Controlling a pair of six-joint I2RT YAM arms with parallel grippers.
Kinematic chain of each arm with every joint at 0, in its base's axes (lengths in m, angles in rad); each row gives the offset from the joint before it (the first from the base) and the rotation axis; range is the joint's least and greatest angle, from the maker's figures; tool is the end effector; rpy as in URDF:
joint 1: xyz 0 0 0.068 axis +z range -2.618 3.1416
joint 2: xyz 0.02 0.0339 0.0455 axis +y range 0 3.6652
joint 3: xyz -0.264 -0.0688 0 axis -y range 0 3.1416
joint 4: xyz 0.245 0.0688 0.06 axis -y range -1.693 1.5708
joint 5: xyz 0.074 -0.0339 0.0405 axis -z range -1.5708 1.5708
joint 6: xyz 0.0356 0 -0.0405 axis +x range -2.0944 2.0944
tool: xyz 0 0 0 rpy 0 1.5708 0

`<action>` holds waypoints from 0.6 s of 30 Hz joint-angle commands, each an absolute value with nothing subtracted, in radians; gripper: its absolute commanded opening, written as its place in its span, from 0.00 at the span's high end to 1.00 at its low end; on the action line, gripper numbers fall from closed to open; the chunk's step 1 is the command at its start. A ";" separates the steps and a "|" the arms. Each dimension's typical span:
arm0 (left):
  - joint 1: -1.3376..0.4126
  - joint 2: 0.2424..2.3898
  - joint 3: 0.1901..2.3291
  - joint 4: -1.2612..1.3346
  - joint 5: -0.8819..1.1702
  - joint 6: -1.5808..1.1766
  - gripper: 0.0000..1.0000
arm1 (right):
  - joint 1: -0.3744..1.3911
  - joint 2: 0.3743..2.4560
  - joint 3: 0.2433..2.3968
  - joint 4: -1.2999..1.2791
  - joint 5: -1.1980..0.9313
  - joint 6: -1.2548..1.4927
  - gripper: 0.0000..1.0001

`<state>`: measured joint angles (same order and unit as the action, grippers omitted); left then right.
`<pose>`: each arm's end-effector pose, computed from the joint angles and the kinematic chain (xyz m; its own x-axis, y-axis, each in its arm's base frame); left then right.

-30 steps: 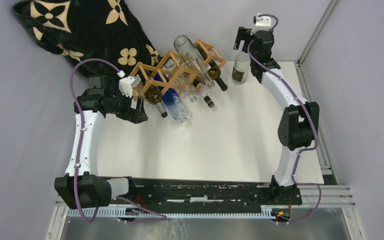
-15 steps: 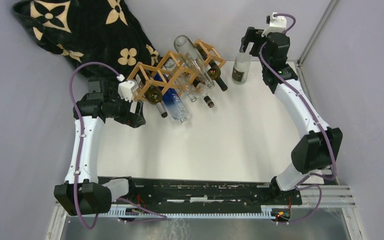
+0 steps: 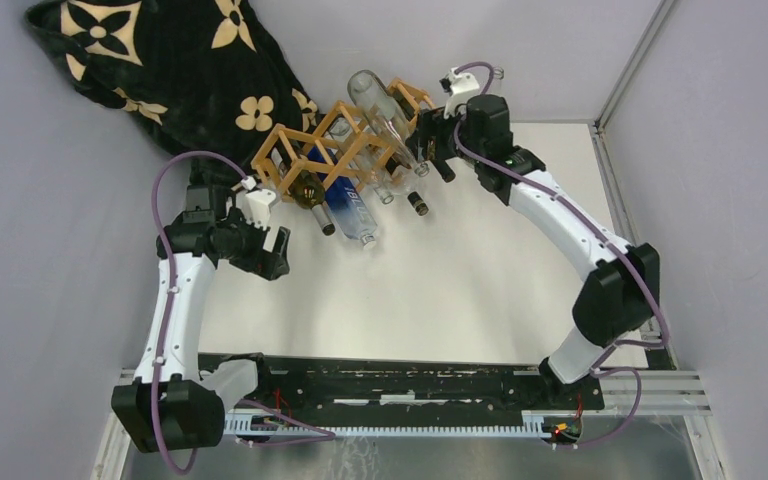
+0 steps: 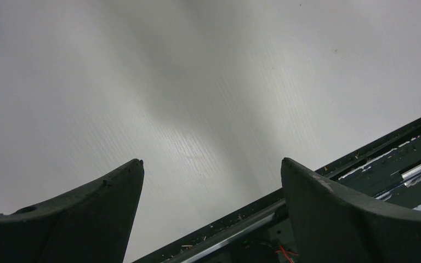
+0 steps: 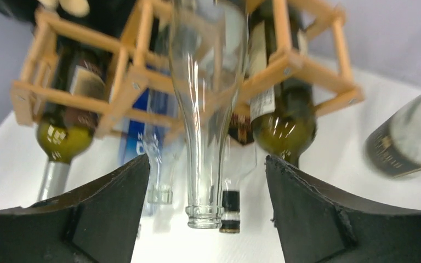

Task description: Take the wine bottle off the wine rack

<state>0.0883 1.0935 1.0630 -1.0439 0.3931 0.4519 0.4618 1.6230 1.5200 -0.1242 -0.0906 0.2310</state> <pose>0.1968 0.0037 0.3065 -0.7442 0.3391 -0.5755 0.4727 0.8761 -0.0950 0.3480 0.1768 0.3870 -0.3160 0.0974 -0.9438 -0.4626 0.8526 0.2429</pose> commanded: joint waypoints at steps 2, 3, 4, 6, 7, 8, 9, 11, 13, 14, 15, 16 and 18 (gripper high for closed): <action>0.089 1.033 1.039 -1.004 0.387 0.507 0.00 | 0.460 1.713 1.571 -0.182 -0.225 0.256 0.21; 0.089 1.030 1.035 -1.003 0.386 0.510 0.00 | 0.460 1.723 1.572 -0.177 -0.238 0.261 0.23; 0.089 1.027 1.032 -1.003 0.386 0.515 0.00 | 0.459 1.729 1.571 -0.171 -0.251 0.268 0.25; 0.089 1.026 1.027 -1.002 0.389 0.524 0.00 | 0.463 1.745 1.571 -0.158 -0.274 0.283 0.29; 0.089 1.026 1.025 -1.001 0.388 0.529 0.00 | 0.465 1.751 1.572 -0.154 -0.282 0.287 0.32; 0.089 1.028 1.023 -0.997 0.389 0.532 0.00 | 0.467 1.760 1.573 -0.150 -0.290 0.293 0.33; 0.090 1.029 1.021 -0.992 0.386 0.533 0.00 | 0.469 1.768 1.576 -0.150 -0.297 0.298 0.34; 0.090 1.033 1.019 -0.986 0.386 0.539 0.00 | 0.472 1.788 1.584 -0.152 -0.305 0.306 0.35; 0.090 1.038 1.019 -0.982 0.387 0.541 0.00 | 0.473 1.803 1.588 -0.151 -0.317 0.314 0.36; 0.090 1.040 1.019 -0.980 0.387 0.541 0.00 | 0.474 1.807 1.588 -0.149 -0.322 0.317 0.37; 0.089 1.041 1.020 -0.979 0.387 0.542 0.00 | 0.474 1.811 1.587 -0.147 -0.323 0.320 0.37; 0.089 1.041 1.021 -0.979 0.389 0.542 0.00 | 0.474 1.817 1.587 -0.144 -0.326 0.324 0.38; 0.089 1.043 1.027 -0.981 0.395 0.538 0.00 | 0.473 1.828 1.592 -0.144 -0.331 0.327 0.39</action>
